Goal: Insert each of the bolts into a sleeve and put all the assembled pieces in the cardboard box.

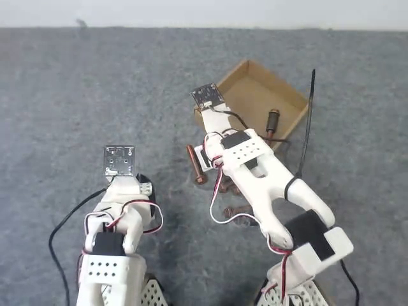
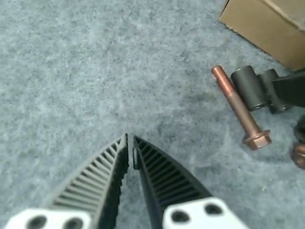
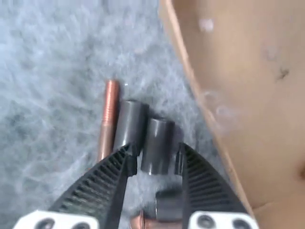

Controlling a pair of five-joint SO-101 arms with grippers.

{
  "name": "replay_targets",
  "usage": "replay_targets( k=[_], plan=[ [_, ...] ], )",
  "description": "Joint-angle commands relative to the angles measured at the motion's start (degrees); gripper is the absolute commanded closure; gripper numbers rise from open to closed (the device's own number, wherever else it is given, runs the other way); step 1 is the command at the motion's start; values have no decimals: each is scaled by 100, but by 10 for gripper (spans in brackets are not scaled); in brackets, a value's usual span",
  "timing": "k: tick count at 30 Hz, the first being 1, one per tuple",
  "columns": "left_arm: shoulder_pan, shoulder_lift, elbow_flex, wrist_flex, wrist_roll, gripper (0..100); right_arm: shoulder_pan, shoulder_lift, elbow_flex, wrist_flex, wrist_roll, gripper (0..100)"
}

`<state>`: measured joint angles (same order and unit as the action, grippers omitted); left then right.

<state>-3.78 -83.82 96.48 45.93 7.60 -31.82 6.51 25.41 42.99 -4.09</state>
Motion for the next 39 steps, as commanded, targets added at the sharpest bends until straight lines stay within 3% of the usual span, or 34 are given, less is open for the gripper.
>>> replay_targets(
  k=[1, 12, 16, 24, 33, 39],
  plan=[
    [-53, -97, -48, -149, -53, 988, -4, 163, -378, -215, 88, 886],
    [-53, -97, -48, -158, -53, 988, 57, 1297, -923, -189, 360, 891],
    [-53, -97, -48, -158, -53, 988, 31, 1323, -923, -171, 352, 993],
    [-53, -97, -48, -167, -53, 988, 189, 848, -897, -110, 325, 993],
    [-53, -97, -48, -167, -53, 988, 295, -1033, -914, 1912, 325, 993],
    [-53, -97, -48, -167, -53, 988, 857, -2105, -905, 3407, 360, 993]
  ],
)
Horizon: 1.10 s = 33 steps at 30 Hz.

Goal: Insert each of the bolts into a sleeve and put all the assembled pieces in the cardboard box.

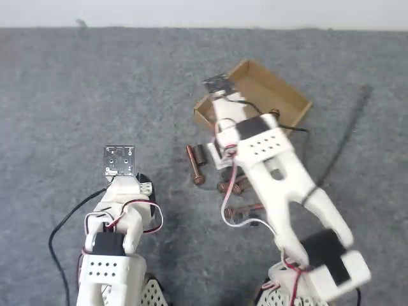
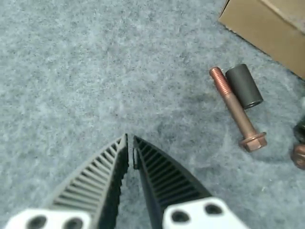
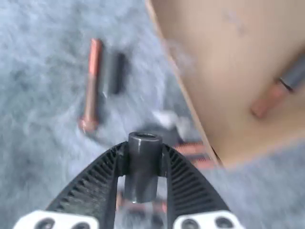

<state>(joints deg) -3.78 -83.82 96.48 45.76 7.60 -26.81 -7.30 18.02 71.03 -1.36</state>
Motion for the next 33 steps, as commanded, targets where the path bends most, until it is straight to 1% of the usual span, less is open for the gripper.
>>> replay_targets(
  k=[1, 4, 7, 11, 16, 20, 23, 25, 29, 33],
  plan=[
    [-53, -97, -48, -149, -53, 988, 488, -840, -167, 804, 97, 993],
    [-53, -97, -48, -149, -53, 988, 945, -1095, -167, 1349, 167, 993],
    [-53, -97, -48, -123, -53, 988, 1534, -1235, -167, 1596, 730, 993],
    [-62, -97, -48, -123, -53, 988, 2325, -1156, 97, 1569, 1398, 993],
    [-62, -97, -48, -123, -53, 988, 2879, -1165, 1073, 831, 1829, 993],
    [-62, -97, -48, -114, -53, 988, 3231, -1165, 2040, -391, 1574, 993],
    [-62, -97, -48, -114, -53, 988, 3389, -1138, 2848, -1420, 1547, 993],
    [-62, -97, -48, -114, -53, 988, 3495, -1103, 3253, -1921, 1582, 993],
    [-35, -97, -48, -105, -53, 988, 3820, -1165, 3393, -2114, 1600, 992],
    [-26, -97, -48, -97, -53, 988, 3855, -1121, 3393, -2123, 1600, 983]
  ],
)
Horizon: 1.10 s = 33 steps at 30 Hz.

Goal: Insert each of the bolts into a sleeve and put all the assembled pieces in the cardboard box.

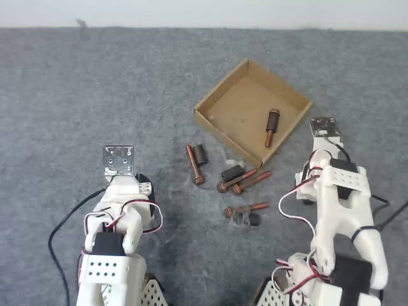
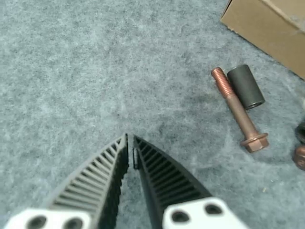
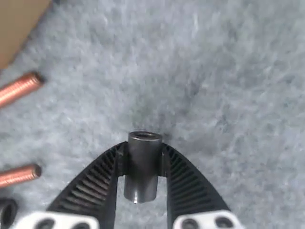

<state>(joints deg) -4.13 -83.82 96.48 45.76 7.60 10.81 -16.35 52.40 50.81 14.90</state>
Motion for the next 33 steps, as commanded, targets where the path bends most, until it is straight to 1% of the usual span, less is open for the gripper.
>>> replay_targets(
  k=[1, 5, 10, 15, 23, 25, 29, 33],
  plan=[
    [9, -97, -48, -97, -53, 988, 92, -207, -44, -101, -26, 964],
    [9, -97, -57, -35, -53, 988, 92, -198, -44, -92, -26, 897],
    [18, -97, -66, -9, -53, 988, 84, -198, -18, 31, 229, 928],
    [18, -97, -66, 9, -53, 988, 136, -259, 158, 338, 466, 928],
    [18, -97, -57, 18, -53, 988, 92, -259, 167, 295, 466, 928],
    [18, -97, -57, 18, -53, 988, 92, -259, 158, 295, 466, 915],
    [18, -97, -92, 220, -70, 988, 84, -251, 158, 303, 457, 836],
    [18, -97, -84, 264, -475, 988, 84, -259, 158, 286, 457, 855]
  ],
)
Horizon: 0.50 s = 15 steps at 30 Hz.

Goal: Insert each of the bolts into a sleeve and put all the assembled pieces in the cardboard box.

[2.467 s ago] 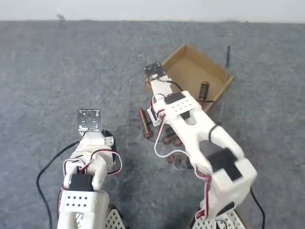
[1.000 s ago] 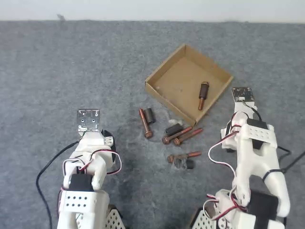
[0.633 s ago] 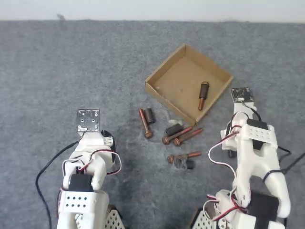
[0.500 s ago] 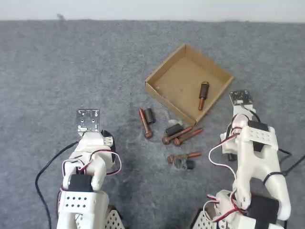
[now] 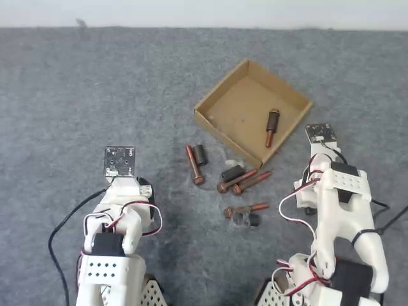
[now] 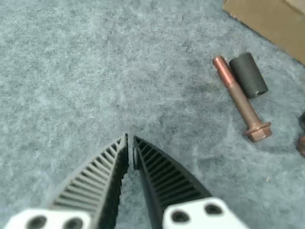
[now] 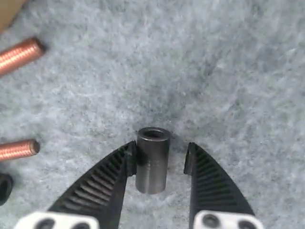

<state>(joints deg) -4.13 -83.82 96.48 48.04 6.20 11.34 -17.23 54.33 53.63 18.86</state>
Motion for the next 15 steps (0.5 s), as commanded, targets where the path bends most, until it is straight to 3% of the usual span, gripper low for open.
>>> replay_targets(
  k=[1, 9, 15],
  plan=[
    [18, -97, -84, 35, -369, 988, 22, -171, -35, 4, 62, 857],
    [-26, -97, -84, 123, -396, 988, 22, -171, -290, 154, 62, 853],
    [-26, -97, -92, 114, -624, 988, 31, -180, -923, 1367, 105, 824]
  ],
)
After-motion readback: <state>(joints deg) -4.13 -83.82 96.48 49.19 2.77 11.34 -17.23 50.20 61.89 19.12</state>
